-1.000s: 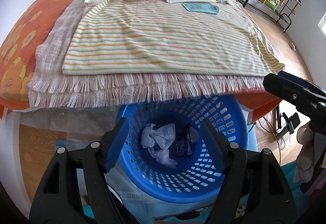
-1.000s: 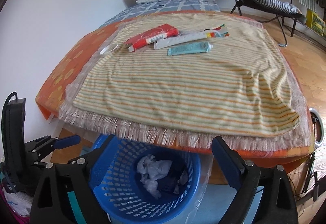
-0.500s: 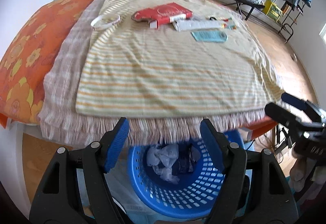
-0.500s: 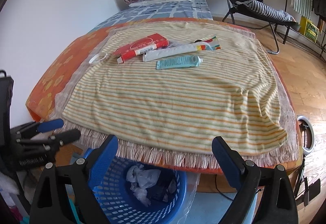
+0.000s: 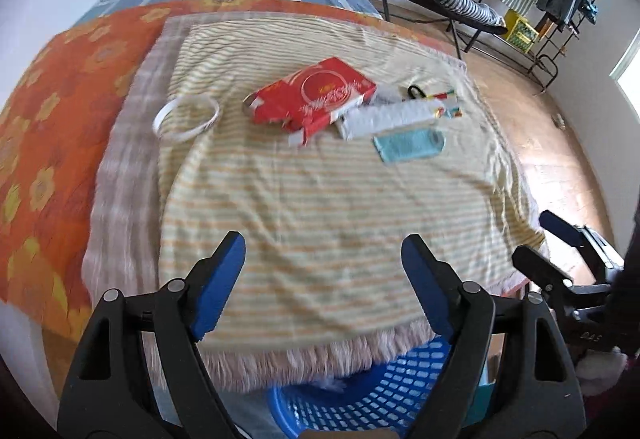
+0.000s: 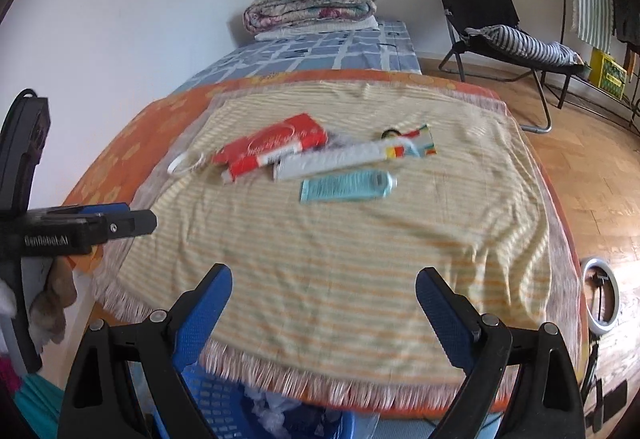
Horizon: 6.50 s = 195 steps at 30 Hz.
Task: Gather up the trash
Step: 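Move both grippers back over the cloth toward the red box, then grasp the red box with the left gripper, then grasp the white striped wrapper with the right gripper while the left gripper holds the red box, then carry the red box and striped wrapper over the blue basket, then open both grippers to drop the box and wrapper into the basket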
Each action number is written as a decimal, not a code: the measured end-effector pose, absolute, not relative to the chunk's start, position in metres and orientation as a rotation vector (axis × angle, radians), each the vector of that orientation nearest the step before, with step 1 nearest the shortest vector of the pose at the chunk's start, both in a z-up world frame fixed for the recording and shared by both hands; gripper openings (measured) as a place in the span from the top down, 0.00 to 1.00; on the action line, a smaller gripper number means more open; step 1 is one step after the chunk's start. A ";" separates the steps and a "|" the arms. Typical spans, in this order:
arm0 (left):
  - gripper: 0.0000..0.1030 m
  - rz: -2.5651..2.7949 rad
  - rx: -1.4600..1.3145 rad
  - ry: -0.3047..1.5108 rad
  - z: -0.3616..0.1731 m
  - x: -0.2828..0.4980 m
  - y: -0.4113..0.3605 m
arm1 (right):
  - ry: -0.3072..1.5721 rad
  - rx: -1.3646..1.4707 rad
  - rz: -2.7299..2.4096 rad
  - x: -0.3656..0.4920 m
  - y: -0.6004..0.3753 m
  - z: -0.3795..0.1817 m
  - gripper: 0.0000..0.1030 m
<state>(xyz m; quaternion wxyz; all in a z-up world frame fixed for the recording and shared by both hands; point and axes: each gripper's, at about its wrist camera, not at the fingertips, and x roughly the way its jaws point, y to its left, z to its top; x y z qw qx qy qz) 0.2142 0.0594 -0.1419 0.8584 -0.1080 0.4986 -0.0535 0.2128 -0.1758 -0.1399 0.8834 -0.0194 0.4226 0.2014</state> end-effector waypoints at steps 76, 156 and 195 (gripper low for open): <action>0.21 -0.080 -0.001 1.199 -0.197 0.385 0.026 | 1.143 0.613 0.317 0.439 -0.213 -0.211 0.33; 0.85 -0.302 -0.222 1.378 -0.199 0.050 -0.005 | 0.952 0.039 0.726 0.110 -0.185 -0.125 0.97; 0.80 -0.232 -0.253 1.474 -0.243 0.054 -0.009 | 1.098 -0.034 0.635 0.104 -0.177 -0.174 0.30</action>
